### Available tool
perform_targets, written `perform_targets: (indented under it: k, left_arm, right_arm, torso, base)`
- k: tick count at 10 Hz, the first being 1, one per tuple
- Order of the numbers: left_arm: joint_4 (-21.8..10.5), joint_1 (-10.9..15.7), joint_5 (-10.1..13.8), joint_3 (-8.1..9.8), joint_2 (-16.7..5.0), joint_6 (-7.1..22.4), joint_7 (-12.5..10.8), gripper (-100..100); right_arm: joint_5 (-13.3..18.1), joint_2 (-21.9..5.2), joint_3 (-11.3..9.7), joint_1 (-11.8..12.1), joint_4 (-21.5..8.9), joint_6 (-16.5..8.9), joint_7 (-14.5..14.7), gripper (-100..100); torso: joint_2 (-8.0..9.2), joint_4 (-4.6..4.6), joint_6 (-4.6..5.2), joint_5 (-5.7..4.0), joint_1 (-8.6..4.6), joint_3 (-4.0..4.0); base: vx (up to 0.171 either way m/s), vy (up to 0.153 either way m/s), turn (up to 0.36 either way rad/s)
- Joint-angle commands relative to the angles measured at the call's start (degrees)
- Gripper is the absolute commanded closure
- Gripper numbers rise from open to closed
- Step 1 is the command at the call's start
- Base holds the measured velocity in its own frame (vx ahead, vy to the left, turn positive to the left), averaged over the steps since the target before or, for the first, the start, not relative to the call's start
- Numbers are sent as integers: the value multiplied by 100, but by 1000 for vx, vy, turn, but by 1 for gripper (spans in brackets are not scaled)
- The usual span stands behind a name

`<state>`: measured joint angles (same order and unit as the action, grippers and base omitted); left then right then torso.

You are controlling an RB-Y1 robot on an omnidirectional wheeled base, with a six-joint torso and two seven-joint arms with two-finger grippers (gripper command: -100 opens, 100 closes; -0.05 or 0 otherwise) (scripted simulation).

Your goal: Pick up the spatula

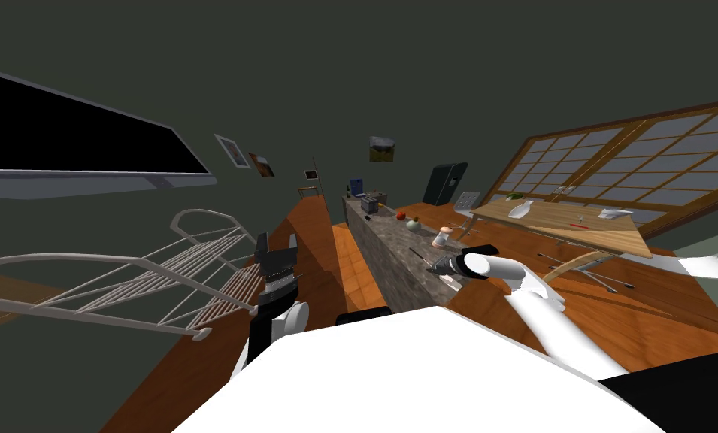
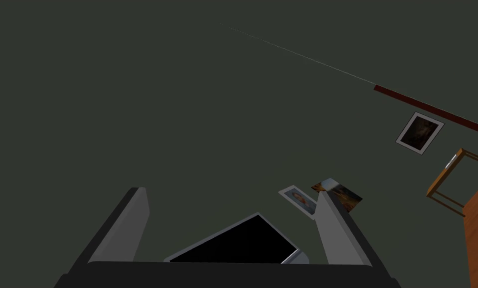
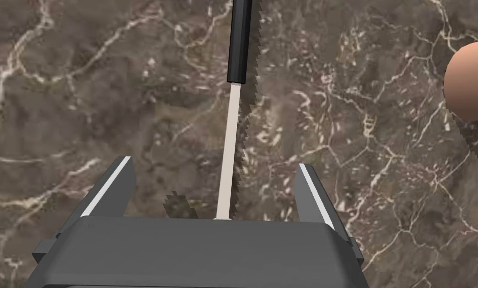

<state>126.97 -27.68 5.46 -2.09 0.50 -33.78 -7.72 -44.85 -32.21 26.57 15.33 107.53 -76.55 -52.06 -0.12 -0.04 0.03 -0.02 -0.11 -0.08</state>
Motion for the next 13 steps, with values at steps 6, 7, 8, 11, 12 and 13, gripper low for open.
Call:
perform_targets:
  k: [6,7,8,11,12,13]
  left_arm:
    - [0,0,0,0,0,0,0,0]
    - [0,0,0,0,0,0,0,0]
    - [0,0,0,0,0,0,0,0]
    - [0,0,0,0,0,0,0,0]
    - [0,1,0,0,0,0,0,0]
    - [0,1,0,0,0,0,0,0]
  right_arm:
    - [-317,-215,115,-83,-212,-951,-385,-100]
    - [-370,-261,132,-93,-247,-1092,-442,-100]
    - [-410,-300,143,-99,-273,-1199,-485,-100]
    - [-422,-315,142,-103,-304,-1232,-492,0]
    - [-347,-251,85,-130,-471,-1089,-396,-100]
    - [-290,-204,43,-150,-596,-984,-324,-100]
  torso:
    - [2,0,1,0,0,1]
    - [4,1,0,1,3,2]
    - [5,1,0,1,6,3]
    - [12,3,0,2,11,7]
    - [17,4,1,3,12,10]
    - [16,3,0,2,14,9]
  base:
    - [46,-28,12]
    - [36,-13,15]
    - [36,-8,13]
    - [15,-3,5]
    - [10,5,16]
    - [15,9,19]
